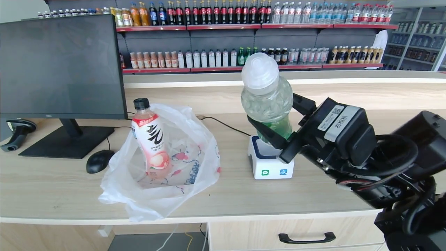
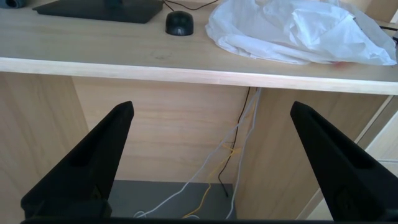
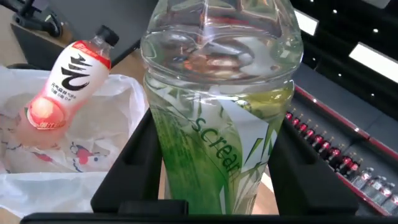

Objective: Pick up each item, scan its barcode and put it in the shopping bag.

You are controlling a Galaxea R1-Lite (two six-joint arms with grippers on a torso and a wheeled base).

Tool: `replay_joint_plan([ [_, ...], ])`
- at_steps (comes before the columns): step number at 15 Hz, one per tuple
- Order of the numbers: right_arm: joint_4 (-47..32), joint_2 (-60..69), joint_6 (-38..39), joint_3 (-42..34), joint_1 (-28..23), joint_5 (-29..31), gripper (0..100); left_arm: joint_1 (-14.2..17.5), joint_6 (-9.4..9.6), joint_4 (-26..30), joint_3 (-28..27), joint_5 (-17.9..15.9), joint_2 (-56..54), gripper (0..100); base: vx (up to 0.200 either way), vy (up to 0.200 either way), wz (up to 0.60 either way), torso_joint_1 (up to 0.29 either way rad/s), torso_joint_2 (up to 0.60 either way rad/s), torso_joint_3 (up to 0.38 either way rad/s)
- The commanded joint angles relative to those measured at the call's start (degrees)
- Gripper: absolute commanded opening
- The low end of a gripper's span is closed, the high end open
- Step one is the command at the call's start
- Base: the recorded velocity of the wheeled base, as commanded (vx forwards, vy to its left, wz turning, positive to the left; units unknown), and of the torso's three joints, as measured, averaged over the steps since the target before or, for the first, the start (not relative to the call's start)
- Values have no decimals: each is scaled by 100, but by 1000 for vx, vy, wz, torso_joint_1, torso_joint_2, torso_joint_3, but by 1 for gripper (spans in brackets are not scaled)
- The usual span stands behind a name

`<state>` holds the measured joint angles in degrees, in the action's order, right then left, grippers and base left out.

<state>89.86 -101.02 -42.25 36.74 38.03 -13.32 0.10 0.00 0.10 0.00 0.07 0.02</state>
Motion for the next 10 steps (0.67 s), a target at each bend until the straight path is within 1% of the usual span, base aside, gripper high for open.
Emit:
replay_joint_plan([
  [1,14,-357,-521,413,-490,-197,0,-1,0,-1,0,1,-2,100,0,0,0,0,0,0],
  [2,14,-392,-679,457,-587,-250,0,-1,0,-1,0,1,-2,100,0,0,0,0,0,0],
  [7,14,-638,-1356,334,-595,-302,0,-1,0,-1,0,1,-2,100,0,0,0,0,0,0],
  [10,14,-691,-1646,509,-552,-461,0,-1,0,-1,0,1,-2,100,0,0,0,0,0,0],
])
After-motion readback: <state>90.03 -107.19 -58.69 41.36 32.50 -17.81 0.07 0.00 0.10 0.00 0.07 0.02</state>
